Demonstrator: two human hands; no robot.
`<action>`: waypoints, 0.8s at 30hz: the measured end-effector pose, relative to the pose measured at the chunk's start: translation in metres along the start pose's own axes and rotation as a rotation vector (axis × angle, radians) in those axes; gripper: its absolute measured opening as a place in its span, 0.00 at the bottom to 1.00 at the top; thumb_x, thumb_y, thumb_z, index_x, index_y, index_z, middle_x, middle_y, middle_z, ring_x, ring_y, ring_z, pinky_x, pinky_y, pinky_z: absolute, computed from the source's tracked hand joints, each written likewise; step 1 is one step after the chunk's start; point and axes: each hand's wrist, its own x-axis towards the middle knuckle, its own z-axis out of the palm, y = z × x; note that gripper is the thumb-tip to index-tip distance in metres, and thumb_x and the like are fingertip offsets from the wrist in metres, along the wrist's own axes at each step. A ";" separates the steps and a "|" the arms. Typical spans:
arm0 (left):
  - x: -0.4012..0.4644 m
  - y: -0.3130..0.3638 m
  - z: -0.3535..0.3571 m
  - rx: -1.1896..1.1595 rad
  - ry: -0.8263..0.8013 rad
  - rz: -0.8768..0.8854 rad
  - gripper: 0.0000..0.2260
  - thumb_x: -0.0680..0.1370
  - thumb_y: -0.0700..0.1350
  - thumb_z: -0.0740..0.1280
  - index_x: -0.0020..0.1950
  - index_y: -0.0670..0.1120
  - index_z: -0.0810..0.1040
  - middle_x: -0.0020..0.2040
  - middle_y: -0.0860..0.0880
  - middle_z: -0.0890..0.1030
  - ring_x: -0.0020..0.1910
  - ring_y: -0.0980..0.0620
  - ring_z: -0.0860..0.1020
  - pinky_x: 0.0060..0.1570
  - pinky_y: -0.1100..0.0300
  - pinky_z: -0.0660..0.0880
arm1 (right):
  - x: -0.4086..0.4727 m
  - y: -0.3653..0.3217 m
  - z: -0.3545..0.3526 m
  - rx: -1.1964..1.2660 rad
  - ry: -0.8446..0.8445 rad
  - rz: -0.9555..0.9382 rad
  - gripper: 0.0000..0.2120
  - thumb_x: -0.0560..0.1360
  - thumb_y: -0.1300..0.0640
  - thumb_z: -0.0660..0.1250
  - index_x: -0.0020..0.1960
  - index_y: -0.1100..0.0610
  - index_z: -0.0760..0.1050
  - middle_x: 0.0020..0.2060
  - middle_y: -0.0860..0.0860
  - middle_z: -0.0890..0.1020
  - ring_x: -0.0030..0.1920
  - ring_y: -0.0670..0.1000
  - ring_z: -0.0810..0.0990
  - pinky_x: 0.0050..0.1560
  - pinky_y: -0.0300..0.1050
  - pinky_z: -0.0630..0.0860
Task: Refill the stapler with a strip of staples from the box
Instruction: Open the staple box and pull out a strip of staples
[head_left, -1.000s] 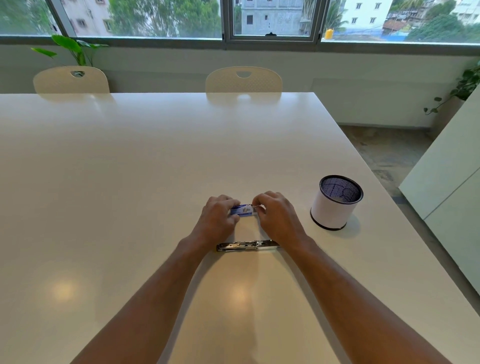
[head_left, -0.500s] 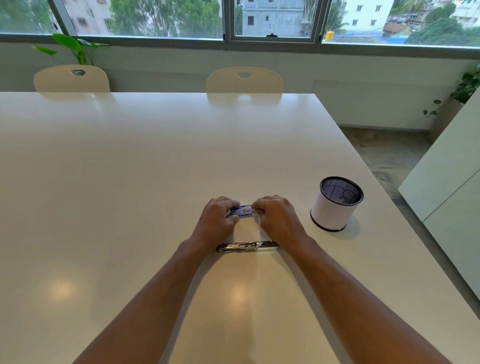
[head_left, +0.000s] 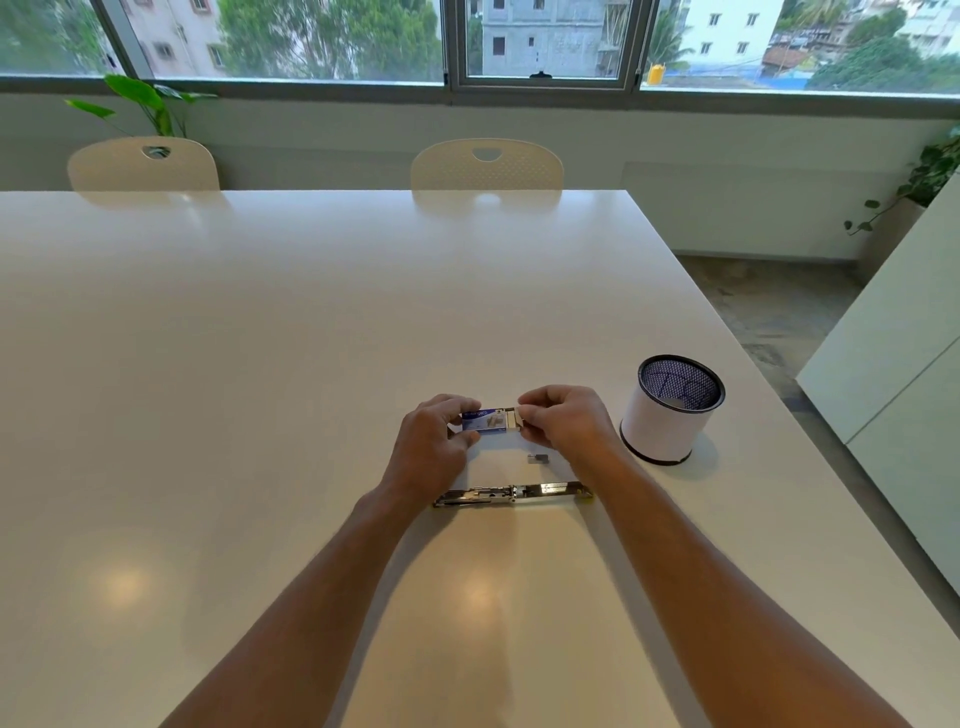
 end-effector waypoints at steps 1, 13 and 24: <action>0.000 0.001 -0.001 -0.001 0.010 0.002 0.15 0.77 0.33 0.73 0.63 0.41 0.82 0.58 0.45 0.84 0.55 0.49 0.79 0.49 0.67 0.78 | -0.001 -0.002 -0.001 0.043 -0.013 0.034 0.03 0.77 0.65 0.70 0.49 0.61 0.83 0.46 0.60 0.85 0.42 0.53 0.84 0.49 0.48 0.85; -0.003 0.013 -0.004 0.003 0.075 0.055 0.15 0.76 0.33 0.73 0.63 0.40 0.82 0.59 0.44 0.84 0.54 0.51 0.79 0.45 0.78 0.74 | -0.004 -0.008 -0.003 0.188 -0.092 0.049 0.02 0.75 0.67 0.73 0.48 0.64 0.82 0.46 0.61 0.85 0.42 0.53 0.83 0.47 0.43 0.83; -0.007 0.019 -0.007 -0.020 0.110 0.053 0.15 0.77 0.34 0.73 0.63 0.42 0.83 0.59 0.46 0.84 0.57 0.47 0.81 0.53 0.61 0.81 | -0.007 -0.010 -0.007 0.321 -0.165 0.110 0.05 0.74 0.68 0.73 0.49 0.64 0.82 0.44 0.60 0.85 0.41 0.52 0.83 0.45 0.40 0.82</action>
